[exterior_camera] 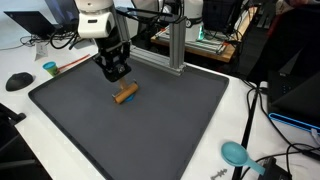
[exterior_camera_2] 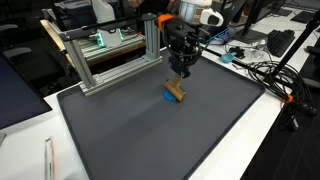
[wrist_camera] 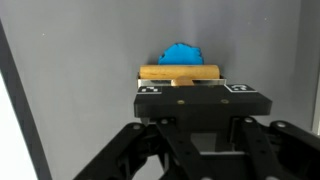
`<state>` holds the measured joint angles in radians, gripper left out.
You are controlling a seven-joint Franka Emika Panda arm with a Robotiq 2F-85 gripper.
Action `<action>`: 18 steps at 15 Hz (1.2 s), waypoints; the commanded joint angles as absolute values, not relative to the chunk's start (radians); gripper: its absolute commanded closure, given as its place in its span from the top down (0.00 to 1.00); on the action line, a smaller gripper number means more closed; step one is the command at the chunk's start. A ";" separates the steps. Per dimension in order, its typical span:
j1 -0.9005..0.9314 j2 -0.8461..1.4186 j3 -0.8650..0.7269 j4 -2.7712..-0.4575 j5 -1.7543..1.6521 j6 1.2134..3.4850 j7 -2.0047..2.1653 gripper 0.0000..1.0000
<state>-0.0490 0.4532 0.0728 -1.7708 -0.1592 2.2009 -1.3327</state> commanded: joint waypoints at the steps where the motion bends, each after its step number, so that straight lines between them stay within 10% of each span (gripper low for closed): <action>1: -0.039 0.515 0.042 -1.783 -0.219 2.223 -1.309 0.22; 18: -0.041 0.524 0.030 -1.781 -0.236 2.219 -1.307 0.22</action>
